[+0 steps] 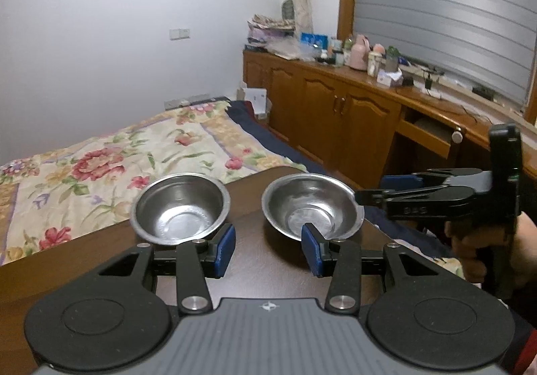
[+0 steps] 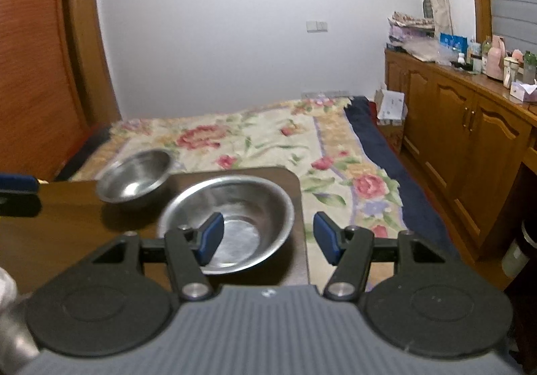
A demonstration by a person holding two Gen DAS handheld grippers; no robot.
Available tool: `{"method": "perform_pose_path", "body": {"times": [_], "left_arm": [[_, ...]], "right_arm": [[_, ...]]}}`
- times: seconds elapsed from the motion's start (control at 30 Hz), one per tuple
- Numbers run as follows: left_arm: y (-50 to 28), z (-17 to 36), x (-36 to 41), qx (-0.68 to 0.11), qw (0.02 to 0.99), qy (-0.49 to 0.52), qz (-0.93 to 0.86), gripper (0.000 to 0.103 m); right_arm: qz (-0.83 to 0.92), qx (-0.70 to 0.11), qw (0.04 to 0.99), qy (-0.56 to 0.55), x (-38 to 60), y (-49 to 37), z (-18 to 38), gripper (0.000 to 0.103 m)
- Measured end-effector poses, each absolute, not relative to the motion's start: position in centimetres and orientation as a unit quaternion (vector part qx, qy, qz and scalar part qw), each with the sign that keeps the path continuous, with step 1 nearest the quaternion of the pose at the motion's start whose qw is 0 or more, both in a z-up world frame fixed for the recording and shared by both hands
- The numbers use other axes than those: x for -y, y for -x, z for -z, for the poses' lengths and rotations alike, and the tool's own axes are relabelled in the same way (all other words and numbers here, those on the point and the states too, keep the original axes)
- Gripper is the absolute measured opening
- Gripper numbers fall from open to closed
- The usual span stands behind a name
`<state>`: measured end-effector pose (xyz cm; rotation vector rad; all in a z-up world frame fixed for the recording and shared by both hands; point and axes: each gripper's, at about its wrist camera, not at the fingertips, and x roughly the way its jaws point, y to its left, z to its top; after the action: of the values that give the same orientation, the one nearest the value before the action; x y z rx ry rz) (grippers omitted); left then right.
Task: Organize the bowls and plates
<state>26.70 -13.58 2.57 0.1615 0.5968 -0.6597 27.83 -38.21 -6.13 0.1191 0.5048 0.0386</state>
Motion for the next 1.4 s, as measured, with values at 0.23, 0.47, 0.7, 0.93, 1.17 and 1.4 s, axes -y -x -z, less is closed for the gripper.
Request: {"method": "perform_pose_path", "body": {"times": [0.23, 0.47, 0.7, 0.93, 1.17, 1.4], "left_arm": [[-30.4, -0.4, 16.2, -0.33, 0.881, -0.082, 0.331, 0.042], [-34.0, 1.3, 18.0, -0.378, 0.859, -0.065, 0.341, 0.036], [-36.1, 2.4, 18.7, -0.393, 0.853, -0.067, 0.336, 0.035], [-37.1, 3.0, 18.5, -0.404, 0.848, -0.057, 0.339, 0.027], [-37.2, 3.3, 18.5, -0.411, 0.841, -0.05, 0.348, 0.021], [-36.5, 2.9, 17.8, -0.407, 0.843, -0.046, 0.348, 0.017]], "right_arm": [[-0.013, -0.275, 0.958, -0.085, 38.8, -29.4, 7.5, 0.06], [-0.016, -0.291, 0.95, -0.112, 39.3, -30.1, 8.2, 0.059], [-0.027, -0.303, 0.944, -0.129, 39.4, -30.8, 8.6, 0.054], [-0.047, -0.308, 0.94, -0.142, 39.5, -31.4, 8.6, 0.045], [-0.062, -0.311, 0.937, -0.146, 38.8, -31.2, 8.5, 0.03], [-0.058, -0.312, 0.937, -0.148, 38.8, -31.2, 8.4, 0.017]]}}
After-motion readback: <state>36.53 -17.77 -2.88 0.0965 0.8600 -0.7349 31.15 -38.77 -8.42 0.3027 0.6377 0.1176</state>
